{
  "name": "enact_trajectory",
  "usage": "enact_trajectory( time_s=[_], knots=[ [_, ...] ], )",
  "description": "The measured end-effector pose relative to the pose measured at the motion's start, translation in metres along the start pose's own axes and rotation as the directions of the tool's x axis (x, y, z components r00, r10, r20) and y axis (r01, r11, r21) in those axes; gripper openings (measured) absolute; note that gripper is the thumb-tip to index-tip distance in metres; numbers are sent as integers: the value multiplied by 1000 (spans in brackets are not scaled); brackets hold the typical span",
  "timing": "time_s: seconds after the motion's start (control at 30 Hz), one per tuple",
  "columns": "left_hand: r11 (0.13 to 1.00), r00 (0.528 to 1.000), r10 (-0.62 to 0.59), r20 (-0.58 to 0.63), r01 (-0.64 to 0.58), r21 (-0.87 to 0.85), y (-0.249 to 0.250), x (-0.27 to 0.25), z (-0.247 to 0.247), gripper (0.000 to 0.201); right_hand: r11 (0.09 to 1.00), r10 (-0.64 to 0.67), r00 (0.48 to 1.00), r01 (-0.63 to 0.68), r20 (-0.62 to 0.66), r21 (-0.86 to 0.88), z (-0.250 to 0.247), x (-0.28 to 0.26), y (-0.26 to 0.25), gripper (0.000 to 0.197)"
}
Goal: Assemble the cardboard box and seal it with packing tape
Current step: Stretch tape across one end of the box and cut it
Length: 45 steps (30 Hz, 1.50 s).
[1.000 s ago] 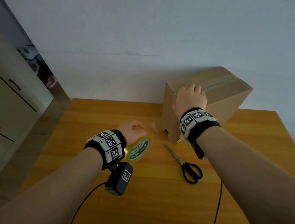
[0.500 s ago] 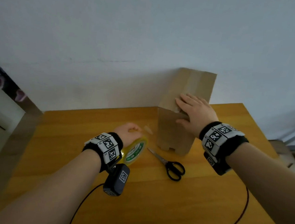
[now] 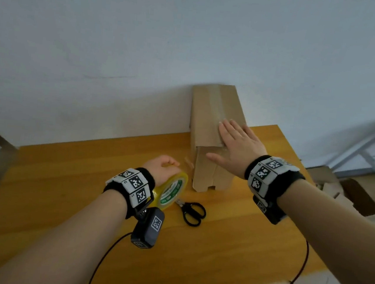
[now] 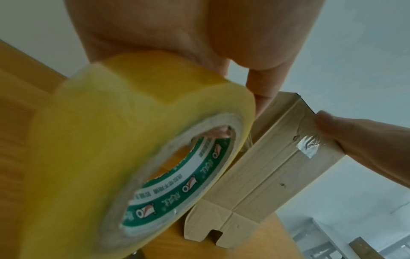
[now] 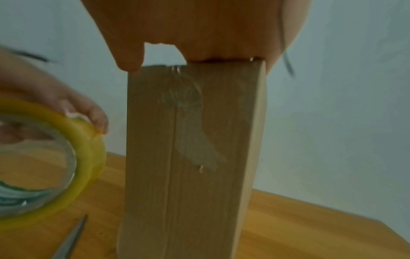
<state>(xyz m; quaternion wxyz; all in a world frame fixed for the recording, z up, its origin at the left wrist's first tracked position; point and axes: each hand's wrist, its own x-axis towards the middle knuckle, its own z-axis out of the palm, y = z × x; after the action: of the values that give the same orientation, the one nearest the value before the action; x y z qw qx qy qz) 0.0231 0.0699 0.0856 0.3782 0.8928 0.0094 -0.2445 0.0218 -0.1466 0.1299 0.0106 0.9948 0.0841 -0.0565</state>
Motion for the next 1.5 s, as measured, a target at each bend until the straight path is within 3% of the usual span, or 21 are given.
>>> enact_trajectory(
  time_s=[0.27, 0.47, 0.6, 0.73, 0.9, 0.97, 1.1, 1.2, 1.33, 1.43, 1.5],
  knots=[
    [998, 999, -40, -37, 38, -44, 9, -15, 4, 19, 984, -63, 998, 66, -21, 164, -8, 7, 9, 76],
    [986, 993, -76, -86, 62, -156, 12, -37, -2, 10, 949, -73, 985, 116, -155, 294, -16, 0, -4, 56],
    [982, 988, -54, -146, 26, -187, 15, -50, -15, 6, 939, -160, 955, 225, -250, 259, -24, -6, -25, 35],
    [984, 982, -23, -190, -11, -178, 17, -60, -33, 5, 913, -194, 961, 250, -197, 322, -31, -5, -42, 44],
    [989, 976, 62, -207, -88, -121, 21, -64, -46, 7, 825, -192, 978, 205, -79, 527, -36, -3, -54, 57],
    [991, 970, 90, -227, -110, -77, 23, -65, -48, 7, 793, -168, 983, 183, -81, 581, -37, -5, -55, 48],
    [989, 966, 126, -228, -140, -46, 26, -65, -49, 9, 709, -52, 981, 167, -185, 685, -37, -7, -49, 13],
    [985, 965, 166, -204, -173, -15, 31, -63, -47, 15, 699, -13, 976, 164, -216, 696, -37, -9, -44, 13],
    [985, 972, 174, -158, -171, 36, 44, -60, -42, 38, 714, 90, 971, 91, -220, 694, -42, -12, -30, 18],
    [984, 983, 169, -68, -172, -40, 60, -62, -38, 24, 734, 145, 968, 33, -204, 678, -47, -16, -16, 24],
    [980, 980, 197, -21, -197, 2, 71, -63, -35, 28, 732, 196, 961, -11, -195, 681, -51, -19, -6, 29]
  ],
)
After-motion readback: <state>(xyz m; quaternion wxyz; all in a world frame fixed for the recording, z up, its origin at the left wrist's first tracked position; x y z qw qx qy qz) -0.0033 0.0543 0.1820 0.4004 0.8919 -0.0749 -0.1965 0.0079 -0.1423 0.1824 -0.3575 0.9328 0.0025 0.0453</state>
